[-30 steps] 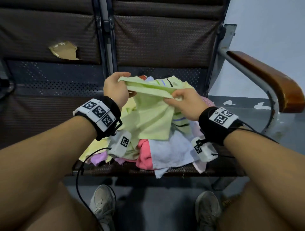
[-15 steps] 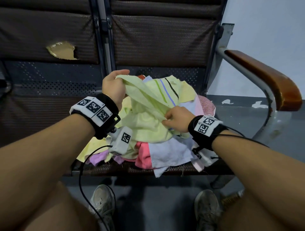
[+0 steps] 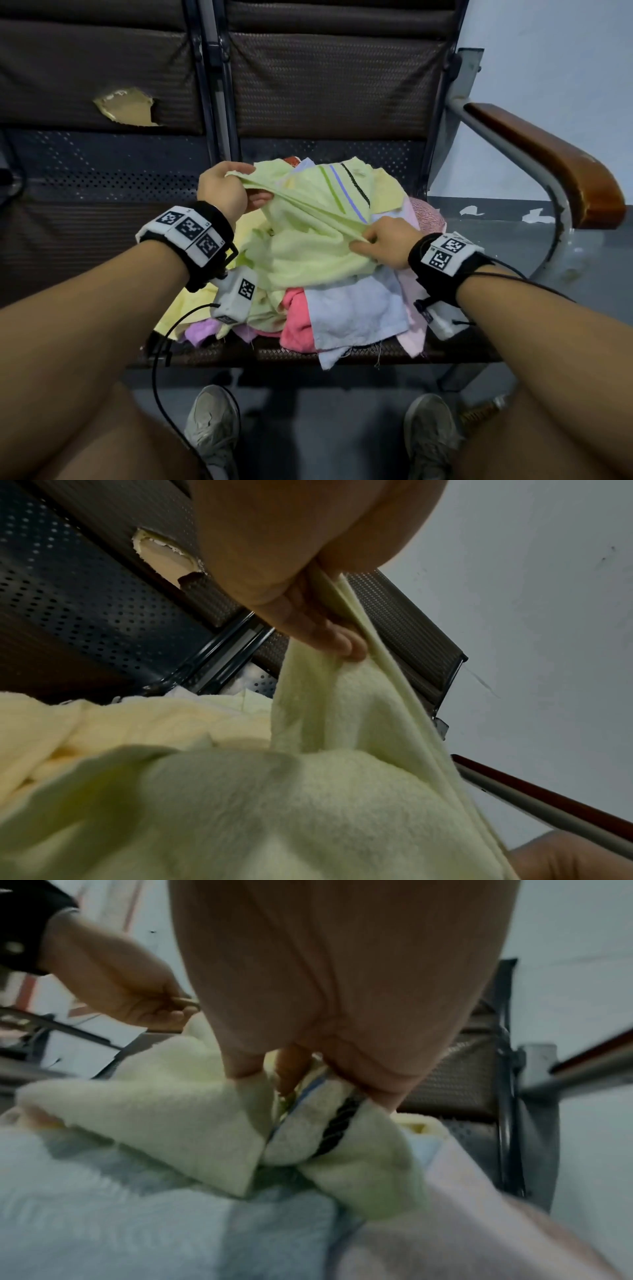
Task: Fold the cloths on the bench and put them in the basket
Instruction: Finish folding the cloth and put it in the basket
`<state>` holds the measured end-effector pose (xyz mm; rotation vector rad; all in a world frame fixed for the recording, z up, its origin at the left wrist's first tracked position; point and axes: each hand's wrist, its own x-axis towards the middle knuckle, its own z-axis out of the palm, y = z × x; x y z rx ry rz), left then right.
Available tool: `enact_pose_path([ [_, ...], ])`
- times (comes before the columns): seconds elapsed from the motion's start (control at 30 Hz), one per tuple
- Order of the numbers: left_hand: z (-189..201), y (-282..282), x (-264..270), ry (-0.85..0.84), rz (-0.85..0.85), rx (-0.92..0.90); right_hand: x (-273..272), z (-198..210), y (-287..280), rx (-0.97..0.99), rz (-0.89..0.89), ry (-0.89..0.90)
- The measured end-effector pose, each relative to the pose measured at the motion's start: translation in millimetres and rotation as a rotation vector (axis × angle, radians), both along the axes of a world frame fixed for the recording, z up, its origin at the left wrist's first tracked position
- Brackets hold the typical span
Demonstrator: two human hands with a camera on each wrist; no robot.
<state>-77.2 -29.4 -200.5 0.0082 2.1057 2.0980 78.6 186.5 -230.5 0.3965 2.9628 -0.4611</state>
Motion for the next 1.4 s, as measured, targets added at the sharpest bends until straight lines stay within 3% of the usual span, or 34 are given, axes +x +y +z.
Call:
enact_pose_path([
  [0.13, -4, -4, -8, 0.030, 0.027, -0.005, 1, 11, 8, -0.030, -0.122, 0.256],
  [0.2, -7, -9, -13, 0.025, 0.035, 0.003, 5, 16, 12, -0.223, -0.134, 0.379],
  [0.33, -12, -13, -24, -0.076, 0.133, 0.009, 12, 12, 18, -0.470, -0.193, 0.407],
  [0.4, -11, -14, -27, -0.087, 0.158, 0.024, 13, 8, 21, -0.355, -0.182, 0.378],
  [0.47, -11, -13, -28, -0.092, 0.071, 0.103, 13, 4, 23, -0.225, -0.125, 0.311],
  [0.7, -12, -19, -20, -0.089, 0.040, 0.028, 17, -9, 26, -0.144, -0.035, 0.130],
  [0.83, -16, -24, -23, 0.063, 0.029, -0.304, 12, -3, 24, 0.053, -0.089, -0.012],
  [0.93, -12, -23, -20, 0.254, -0.051, -0.537, 12, 12, 21, 0.070, -0.167, 0.133],
  [0.97, -7, -22, -17, 0.272, -0.048, -0.517, 12, 19, 21, 0.057, -0.189, 0.220],
  [1.13, 33, -22, -1, 0.197, -0.100, -0.047, 15, 70, 23, -0.202, -0.226, 0.458],
  [1.27, 73, -26, 5, 0.297, -0.291, 0.016, 22, 123, 28, -0.260, -0.222, 0.499],
  [1.4, 113, -28, 4, 0.399, -0.335, 0.017, 27, 174, 31, -0.272, -0.196, 0.583],
])
